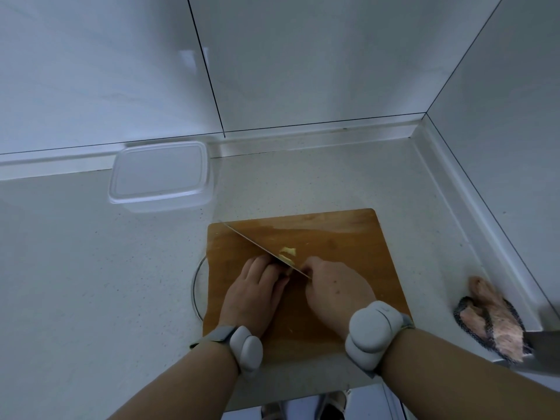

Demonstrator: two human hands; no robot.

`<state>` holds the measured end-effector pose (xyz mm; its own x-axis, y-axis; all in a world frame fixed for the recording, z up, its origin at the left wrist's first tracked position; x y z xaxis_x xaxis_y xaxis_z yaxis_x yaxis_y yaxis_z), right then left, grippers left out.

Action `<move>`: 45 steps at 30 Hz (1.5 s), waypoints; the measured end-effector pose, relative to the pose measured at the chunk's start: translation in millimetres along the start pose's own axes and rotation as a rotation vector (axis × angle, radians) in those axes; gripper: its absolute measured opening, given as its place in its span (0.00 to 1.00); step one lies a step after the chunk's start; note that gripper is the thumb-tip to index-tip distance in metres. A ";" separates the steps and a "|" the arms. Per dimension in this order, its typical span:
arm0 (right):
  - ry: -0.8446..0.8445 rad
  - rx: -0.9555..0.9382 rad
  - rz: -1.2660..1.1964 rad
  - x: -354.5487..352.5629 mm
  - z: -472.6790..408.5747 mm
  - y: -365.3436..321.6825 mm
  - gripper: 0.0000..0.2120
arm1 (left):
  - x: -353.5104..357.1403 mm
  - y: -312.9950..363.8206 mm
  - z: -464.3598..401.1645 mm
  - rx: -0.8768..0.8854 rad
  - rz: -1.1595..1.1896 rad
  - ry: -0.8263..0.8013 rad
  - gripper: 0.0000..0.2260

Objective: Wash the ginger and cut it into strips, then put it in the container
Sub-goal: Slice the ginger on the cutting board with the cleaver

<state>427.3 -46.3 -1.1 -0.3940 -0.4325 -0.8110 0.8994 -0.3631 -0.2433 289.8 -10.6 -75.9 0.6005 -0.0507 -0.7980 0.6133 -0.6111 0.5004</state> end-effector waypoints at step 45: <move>0.007 -0.058 -0.006 -6.3 3.5 -4.6 0.13 | -1.4 -0.8 1.6 -0.001 0.064 0.038 0.08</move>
<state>425.1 -44.8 7.0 -0.3986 -0.4247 -0.8128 0.9065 -0.3170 -0.2789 287.7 -11.3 -75.7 0.6579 -0.0596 -0.7508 0.5734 -0.6067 0.5506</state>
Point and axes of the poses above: each hand's wrist, its own z-axis away from the middle knuckle, its own x-axis out of the palm, y = z × x, the point moved 3 cm from there along -z, towards the middle knuckle, and after that the axes turned 5 degrees about z, right-handed, at the moved point
